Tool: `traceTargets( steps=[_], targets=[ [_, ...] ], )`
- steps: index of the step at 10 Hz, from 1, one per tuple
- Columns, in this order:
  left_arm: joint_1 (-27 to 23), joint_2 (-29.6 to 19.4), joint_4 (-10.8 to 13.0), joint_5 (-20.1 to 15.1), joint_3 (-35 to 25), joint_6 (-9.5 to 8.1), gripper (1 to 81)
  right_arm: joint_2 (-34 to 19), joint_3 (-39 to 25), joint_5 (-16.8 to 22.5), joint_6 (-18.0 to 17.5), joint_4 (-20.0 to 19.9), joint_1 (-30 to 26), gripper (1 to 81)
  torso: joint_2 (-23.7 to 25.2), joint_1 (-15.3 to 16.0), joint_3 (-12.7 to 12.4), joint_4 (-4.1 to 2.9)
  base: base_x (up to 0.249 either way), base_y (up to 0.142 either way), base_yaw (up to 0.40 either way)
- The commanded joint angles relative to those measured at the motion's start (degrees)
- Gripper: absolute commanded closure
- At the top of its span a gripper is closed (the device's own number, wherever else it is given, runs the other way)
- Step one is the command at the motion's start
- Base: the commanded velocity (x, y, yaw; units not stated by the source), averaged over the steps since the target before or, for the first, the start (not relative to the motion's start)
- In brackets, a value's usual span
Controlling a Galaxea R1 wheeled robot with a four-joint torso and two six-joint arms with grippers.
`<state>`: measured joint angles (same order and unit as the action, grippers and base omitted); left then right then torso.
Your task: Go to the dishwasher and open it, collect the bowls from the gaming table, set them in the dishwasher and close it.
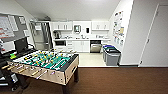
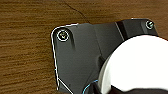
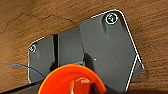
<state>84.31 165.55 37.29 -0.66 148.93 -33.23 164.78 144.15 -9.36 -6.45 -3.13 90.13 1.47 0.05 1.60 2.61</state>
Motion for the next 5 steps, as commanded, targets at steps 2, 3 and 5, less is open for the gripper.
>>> traceTargets(
  steps=[2, 3, 5],
  targets=[
    [-3.1, -0.6, 0.3, -1.8, -0.1, -0.08, 81.1, -0.6, -0.2, 2.6, 0.1, 0.9, -2.6, 81.1, 0.0, 0.0, 0.0, 0.00, 0.160, 0.000, 0.000],
    [-3.1, -0.7, 0.3, -1.1, -0.1, -0.08, 81.1, -0.5, -0.2, 2.6, 0.1, 0.9, -2.8, 81.1, 0.0, 0.0, 0.0, 0.00, 0.162, 0.000, 0.000],
    [-3.0, -1.0, 0.3, -0.8, -0.1, -0.08, 81.1, -0.3, -0.2, 2.7, 0.1, 1.0, -3.0, 81.1, 0.0, 0.0, 0.0, 0.00, 0.163, 0.000, 0.000]
  ],
)
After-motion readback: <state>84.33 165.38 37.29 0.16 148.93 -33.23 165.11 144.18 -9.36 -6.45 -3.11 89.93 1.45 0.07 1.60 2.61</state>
